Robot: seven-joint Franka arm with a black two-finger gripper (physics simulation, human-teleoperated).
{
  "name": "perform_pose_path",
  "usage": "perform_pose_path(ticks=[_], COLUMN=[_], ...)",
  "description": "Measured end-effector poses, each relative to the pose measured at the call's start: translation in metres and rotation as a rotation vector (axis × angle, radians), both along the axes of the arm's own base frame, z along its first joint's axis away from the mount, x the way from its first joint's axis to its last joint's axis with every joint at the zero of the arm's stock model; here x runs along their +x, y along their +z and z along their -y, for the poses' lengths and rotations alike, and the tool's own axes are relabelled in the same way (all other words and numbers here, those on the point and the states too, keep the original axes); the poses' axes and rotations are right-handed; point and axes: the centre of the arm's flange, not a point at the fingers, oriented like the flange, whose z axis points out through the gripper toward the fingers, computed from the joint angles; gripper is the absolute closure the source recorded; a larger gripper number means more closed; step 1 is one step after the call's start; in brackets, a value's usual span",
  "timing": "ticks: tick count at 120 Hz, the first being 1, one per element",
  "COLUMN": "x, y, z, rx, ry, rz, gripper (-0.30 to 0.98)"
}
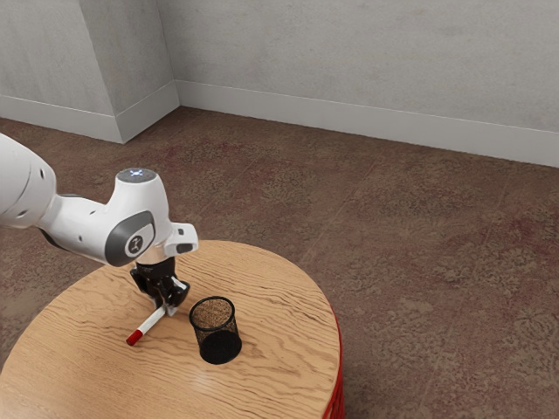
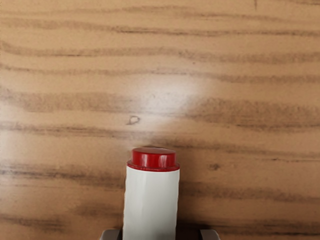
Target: Put the marker into the pen holder.
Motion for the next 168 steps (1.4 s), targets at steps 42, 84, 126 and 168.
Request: perform_pose_path(ticks=[42, 84, 126, 168], x=[0.002, 0.001, 0.013, 0.008], y=[0.014, 0.141, 0.175, 0.167], z=[0.000, 0.035, 0.103, 0.138], rx=[0.007, 0.010, 0.001, -0.013], ry=[0.011, -0.023, -0.111, -0.142], rz=[0.025, 0.191, 0.208, 0.180], gripper=[0.75, 0.79, 0.76, 0.74])
